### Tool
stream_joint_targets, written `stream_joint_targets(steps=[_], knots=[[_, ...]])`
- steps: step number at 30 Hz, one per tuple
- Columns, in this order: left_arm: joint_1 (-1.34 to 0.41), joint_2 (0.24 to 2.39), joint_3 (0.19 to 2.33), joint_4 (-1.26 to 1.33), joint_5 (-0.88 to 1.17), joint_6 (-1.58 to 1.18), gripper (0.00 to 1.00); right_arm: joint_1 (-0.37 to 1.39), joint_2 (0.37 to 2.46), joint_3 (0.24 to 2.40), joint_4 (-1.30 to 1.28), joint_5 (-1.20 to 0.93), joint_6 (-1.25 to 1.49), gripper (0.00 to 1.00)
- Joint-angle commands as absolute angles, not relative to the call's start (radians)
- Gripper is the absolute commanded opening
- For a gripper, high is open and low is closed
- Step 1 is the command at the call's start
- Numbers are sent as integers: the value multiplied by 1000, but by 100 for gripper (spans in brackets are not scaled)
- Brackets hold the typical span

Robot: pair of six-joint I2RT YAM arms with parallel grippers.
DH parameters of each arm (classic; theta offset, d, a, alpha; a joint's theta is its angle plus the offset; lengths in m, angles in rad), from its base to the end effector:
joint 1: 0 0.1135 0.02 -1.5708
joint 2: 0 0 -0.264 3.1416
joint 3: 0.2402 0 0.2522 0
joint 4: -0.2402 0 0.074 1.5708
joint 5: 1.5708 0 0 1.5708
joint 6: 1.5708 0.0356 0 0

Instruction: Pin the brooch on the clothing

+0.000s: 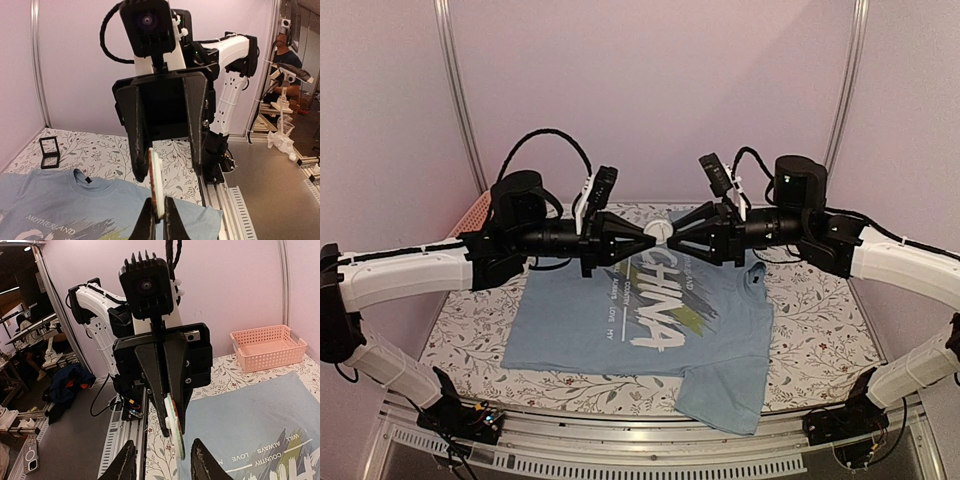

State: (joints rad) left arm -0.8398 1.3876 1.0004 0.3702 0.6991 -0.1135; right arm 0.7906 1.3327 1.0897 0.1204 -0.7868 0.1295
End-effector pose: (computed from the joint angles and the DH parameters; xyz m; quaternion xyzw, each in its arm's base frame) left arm 0.1983 -0.2555 0.3344 0.4624 0.5410 -0.5192 0.4732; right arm 0.1990 0.2369 0.3572 -0.4647 0.5720 0.5290 0.4208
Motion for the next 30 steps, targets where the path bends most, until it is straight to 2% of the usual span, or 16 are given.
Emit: stream_joint_targets(steps=[1,9,14,19,24,27,30], knots=[[-842,1369,1032,315,689,-49,0,788,1347,1135,94,-823,105,35],[-849,1370,1042,310,699,-31,0,789,1383,1150,98,-813,127,30],[-848,1367,1048,301,702,-19,0,788,1387,1152,92,-814,124,21],[-852,1369,1050,294,722,-3,0,788,1390,1154,89,-806,127,8],[-869,1376,1062,256,735,59,0,788,1391,1161,85,-815,130,6],[-881,1377,1070,244,728,81,0,788,1397,1164,70,-799,124,0],[-894,1381,1076,237,718,106,0,788,1407,1164,65,-791,125,0]])
